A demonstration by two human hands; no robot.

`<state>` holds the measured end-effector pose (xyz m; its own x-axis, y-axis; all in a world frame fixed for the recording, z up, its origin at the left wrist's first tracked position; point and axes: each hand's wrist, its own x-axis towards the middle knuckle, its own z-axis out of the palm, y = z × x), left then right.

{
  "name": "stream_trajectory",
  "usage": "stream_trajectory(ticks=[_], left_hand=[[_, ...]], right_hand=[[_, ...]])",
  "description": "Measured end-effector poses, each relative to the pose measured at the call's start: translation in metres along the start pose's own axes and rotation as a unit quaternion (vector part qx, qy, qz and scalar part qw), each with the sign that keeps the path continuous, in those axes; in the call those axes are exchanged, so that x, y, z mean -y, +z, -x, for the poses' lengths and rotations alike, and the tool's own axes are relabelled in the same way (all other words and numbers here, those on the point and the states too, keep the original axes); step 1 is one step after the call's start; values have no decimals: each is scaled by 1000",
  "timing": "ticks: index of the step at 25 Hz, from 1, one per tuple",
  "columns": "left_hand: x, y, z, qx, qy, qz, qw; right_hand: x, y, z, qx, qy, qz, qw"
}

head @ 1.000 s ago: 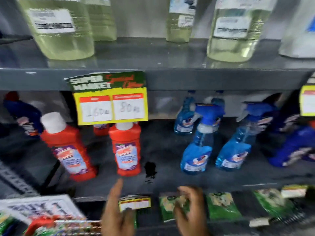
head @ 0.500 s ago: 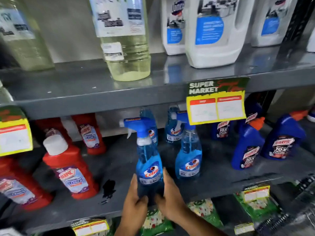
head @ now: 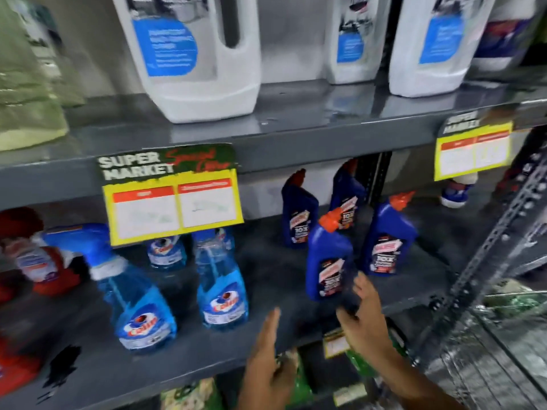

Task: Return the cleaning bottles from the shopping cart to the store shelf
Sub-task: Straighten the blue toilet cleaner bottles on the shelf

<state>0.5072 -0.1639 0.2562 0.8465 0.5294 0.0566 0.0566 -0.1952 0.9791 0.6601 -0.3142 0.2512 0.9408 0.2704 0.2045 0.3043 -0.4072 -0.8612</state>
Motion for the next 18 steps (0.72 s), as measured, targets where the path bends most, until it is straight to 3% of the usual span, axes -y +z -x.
stream_trajectory(ticks=[3, 6, 7, 8, 11, 13, 18], left_hand=[[-22, 59, -24, 54, 6, -87, 995], [-16, 75, -46, 37, -6, -90, 995], [-14, 76, -47, 43, -7, -100, 994], [-15, 79, -43, 38, -10, -90, 995], [-11, 82, -35, 19, -9, -101, 995], [-5, 80, -31, 13, -8, -115, 993], [-1, 72, -35, 31, -3, -113, 993]], right_hand=[[9, -7, -27, 116, 24, -22, 993], [11, -6, -24, 142, 9, -3, 990], [10, -6, -21, 126, 6, -12, 992], [5, -7, -20, 57, -2, -25, 998], [-1, -26, -38, -205, 49, -44, 977], [-4, -40, -64, -229, 97, -48, 967], [-8, -42, -91, -147, 141, -22, 979]])
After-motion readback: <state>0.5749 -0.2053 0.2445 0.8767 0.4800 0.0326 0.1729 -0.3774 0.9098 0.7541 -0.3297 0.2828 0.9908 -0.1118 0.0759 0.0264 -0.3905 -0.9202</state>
